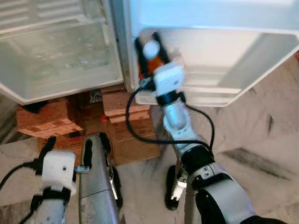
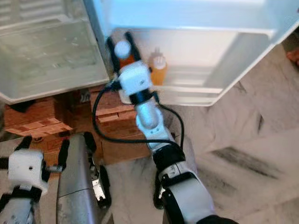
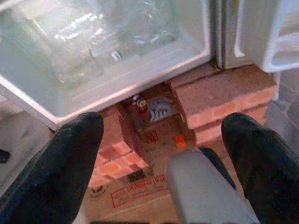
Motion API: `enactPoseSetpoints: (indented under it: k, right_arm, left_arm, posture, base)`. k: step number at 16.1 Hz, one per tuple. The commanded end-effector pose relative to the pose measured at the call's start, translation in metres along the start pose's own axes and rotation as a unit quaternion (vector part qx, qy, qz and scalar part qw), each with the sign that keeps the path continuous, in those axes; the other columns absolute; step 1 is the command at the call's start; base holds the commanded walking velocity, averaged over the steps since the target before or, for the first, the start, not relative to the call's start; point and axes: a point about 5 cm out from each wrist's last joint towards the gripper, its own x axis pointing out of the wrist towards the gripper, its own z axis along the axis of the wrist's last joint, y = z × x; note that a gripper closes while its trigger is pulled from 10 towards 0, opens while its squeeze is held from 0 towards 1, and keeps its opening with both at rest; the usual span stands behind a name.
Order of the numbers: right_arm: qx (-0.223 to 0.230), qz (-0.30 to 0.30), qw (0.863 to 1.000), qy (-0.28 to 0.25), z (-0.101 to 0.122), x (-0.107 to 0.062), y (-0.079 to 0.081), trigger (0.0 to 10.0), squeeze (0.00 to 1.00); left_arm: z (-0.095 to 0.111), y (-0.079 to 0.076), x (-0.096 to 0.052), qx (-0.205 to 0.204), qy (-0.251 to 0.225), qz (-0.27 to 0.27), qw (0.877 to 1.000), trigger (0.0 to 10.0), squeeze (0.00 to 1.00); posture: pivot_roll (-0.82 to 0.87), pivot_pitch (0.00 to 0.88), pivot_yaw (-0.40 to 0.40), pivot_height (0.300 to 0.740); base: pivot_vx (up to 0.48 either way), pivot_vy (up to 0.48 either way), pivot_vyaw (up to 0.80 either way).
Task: Restocking fridge
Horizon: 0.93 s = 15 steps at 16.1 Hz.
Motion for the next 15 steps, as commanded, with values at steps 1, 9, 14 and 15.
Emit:
enactPoseSetpoints:
  k: [1,9,14,15]
  right_arm:
    - [0.004,0.049,0.999,0.022,-0.007,-0.008,0.023,10.0,0.00]
    - [0.016,0.068,0.980,0.186,-0.050,-0.040,0.045,10.0,0.00]
    - [0.030,0.083,0.972,0.218,-0.057,-0.037,0.042,10.0,0.51]
    - [0.033,0.080,0.973,0.215,-0.056,-0.035,0.041,10.0,1.00]
  left_arm:
    - [-0.001,0.000,-0.004,0.003,0.009,0.001,1.000,10.0,0.00]
    - [0.003,0.002,-0.007,0.007,0.019,-0.003,1.000,10.0,0.00]
    - [0.004,-0.002,0.000,0.003,0.015,-0.003,1.000,10.0,0.00]
    - [0.005,-0.002,0.001,0.001,0.014,-0.001,1.000,10.0,0.00]
  posture:
    - [0.48,0.437,-0.017,0.476]
    - [0.49,0.445,-0.010,0.476]
    - [0.47,0.429,-0.025,0.476]
    - [0.46,0.426,-0.028,0.476]
  base:
    - [0.000,0.000,0.00]
    - [0.000,0.000,0.00]
    - [0.000,0.000,0.00]
    - [0.000,0.000,0.00]
